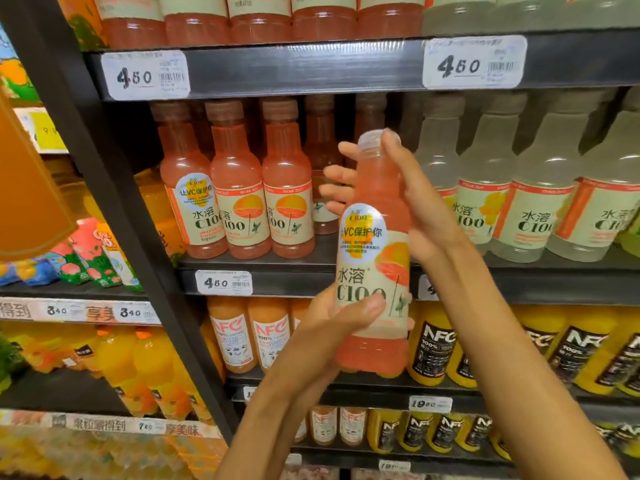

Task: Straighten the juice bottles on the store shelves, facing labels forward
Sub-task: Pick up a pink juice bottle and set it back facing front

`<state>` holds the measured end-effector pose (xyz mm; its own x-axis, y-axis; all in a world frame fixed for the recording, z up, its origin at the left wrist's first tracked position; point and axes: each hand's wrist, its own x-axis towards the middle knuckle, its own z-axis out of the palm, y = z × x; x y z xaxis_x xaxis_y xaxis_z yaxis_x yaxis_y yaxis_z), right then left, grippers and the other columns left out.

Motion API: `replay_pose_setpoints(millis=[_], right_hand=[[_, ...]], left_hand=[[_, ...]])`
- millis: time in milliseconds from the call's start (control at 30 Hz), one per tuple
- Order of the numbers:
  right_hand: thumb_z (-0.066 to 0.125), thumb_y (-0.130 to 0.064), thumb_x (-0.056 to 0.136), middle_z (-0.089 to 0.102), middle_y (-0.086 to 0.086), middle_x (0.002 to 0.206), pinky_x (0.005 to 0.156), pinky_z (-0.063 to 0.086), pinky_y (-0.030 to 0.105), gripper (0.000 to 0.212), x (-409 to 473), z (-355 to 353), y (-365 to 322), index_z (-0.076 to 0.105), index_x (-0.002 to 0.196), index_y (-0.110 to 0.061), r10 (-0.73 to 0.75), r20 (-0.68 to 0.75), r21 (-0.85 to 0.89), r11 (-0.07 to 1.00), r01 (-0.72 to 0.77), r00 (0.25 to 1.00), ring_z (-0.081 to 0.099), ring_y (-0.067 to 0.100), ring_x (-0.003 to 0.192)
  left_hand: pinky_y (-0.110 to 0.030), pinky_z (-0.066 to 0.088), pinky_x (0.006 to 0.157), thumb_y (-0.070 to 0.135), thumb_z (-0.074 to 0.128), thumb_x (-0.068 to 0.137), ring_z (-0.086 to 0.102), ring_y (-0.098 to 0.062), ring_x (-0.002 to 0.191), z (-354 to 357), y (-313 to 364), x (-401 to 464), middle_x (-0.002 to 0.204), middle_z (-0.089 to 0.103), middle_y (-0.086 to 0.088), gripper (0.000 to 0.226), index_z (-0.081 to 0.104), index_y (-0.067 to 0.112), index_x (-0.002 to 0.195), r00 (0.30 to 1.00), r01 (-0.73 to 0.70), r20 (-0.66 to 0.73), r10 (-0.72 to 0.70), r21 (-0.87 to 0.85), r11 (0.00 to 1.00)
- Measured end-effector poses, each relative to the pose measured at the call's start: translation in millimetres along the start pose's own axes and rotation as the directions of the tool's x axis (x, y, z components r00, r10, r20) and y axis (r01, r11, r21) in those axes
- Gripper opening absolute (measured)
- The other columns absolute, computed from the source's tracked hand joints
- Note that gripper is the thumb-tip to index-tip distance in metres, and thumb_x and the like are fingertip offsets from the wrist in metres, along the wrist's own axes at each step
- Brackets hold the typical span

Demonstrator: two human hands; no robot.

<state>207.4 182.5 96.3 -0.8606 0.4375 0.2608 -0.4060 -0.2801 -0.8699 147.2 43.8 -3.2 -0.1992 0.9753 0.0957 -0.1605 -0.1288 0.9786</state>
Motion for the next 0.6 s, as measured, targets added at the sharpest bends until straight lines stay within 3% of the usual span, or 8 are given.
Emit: replay_pose_setpoints(millis=[100,200,267,333,433,533,600], right_hand=[[0.05,-0.039,0.093,0.064,0.003,0.071,0.068,0.054,0.031,0.031,-1,-4,6,0.054,0.106,-0.012,-0.068,0.023,0.057,0.996,0.066,0.997,0.064,0.016,0.063],[0.055,-0.037,0.093,0.063,0.003,0.069,0.064,0.053,0.031,0.02,-5,-13,-1,0.055,0.097,-0.016,-0.167,-0.095,-0.078,0.984,0.16,0.981,0.063,0.017,0.062],[0.057,-0.038,0.093,0.066,0.001,0.07,0.064,0.054,0.03,0.019,-7,-18,-3,0.057,0.095,-0.019,-0.212,-0.171,-0.2,0.964,0.177,0.962,0.066,0.016,0.065],[0.055,-0.041,0.093,0.069,0.001,0.074,0.067,0.056,0.028,0.023,-10,-22,-6,0.061,0.094,-0.019,-0.189,-0.16,-0.236,0.96,0.148,0.969,0.069,0.015,0.073],[0.053,-0.044,0.093,0.068,0.004,0.078,0.07,0.057,0.034,0.031,-13,-30,-16,0.062,0.099,-0.015,-0.077,-0.056,-0.122,0.99,0.07,0.995,0.071,0.022,0.084],[0.051,-0.042,0.094,0.063,0.005,0.079,0.071,0.056,0.034,0.034,-11,-34,-16,0.052,0.109,-0.012,-0.006,0.027,0.037,0.999,0.005,1.0,0.069,0.022,0.077],[0.048,-0.04,0.095,0.062,0.004,0.076,0.068,0.054,0.033,0.031,-9,-32,-15,0.05,0.108,-0.013,-0.018,0.055,0.092,0.996,0.013,0.998,0.065,0.018,0.068]], left_hand=[[-0.052,0.049,0.095,0.054,0.078,0.064,0.064,-0.031,0.109,4,-3,0,0.119,0.067,-0.01,0.072,0.058,0.021,0.124,0.999,0.031,-0.02,-0.032,-0.051,0.998],[-0.031,0.052,0.092,0.053,0.067,0.071,0.065,-0.016,0.109,4,1,2,0.115,0.07,0.001,0.054,0.061,0.028,0.118,0.993,-0.029,-0.107,0.04,0.1,0.995],[-0.016,0.052,0.081,0.056,0.064,0.076,0.066,-0.005,0.103,12,1,6,0.11,0.071,0.01,0.049,0.059,0.03,0.116,0.982,-0.071,-0.16,0.103,0.194,0.978],[-0.012,0.051,0.072,0.064,0.061,0.075,0.067,-0.003,0.098,24,-5,9,0.105,0.072,0.013,0.048,0.06,0.032,0.111,0.973,-0.08,-0.198,0.121,0.202,0.976],[-0.024,0.055,0.073,0.074,0.054,0.071,0.069,-0.015,0.097,33,-15,12,0.106,0.073,0.0,0.063,0.064,0.03,0.114,0.98,-0.076,-0.182,0.083,0.042,0.996],[-0.04,0.055,0.074,0.072,0.055,0.075,0.068,-0.029,0.085,33,-14,14,0.1,0.068,-0.018,0.076,0.059,0.015,0.125,1.0,-0.02,0.009,0.023,-0.218,0.976],[-0.046,0.053,0.082,0.069,0.053,0.079,0.066,-0.031,0.087,31,-13,16,0.101,0.066,-0.02,0.077,0.054,0.011,0.13,0.996,0.026,0.089,-0.001,-0.282,0.959]])
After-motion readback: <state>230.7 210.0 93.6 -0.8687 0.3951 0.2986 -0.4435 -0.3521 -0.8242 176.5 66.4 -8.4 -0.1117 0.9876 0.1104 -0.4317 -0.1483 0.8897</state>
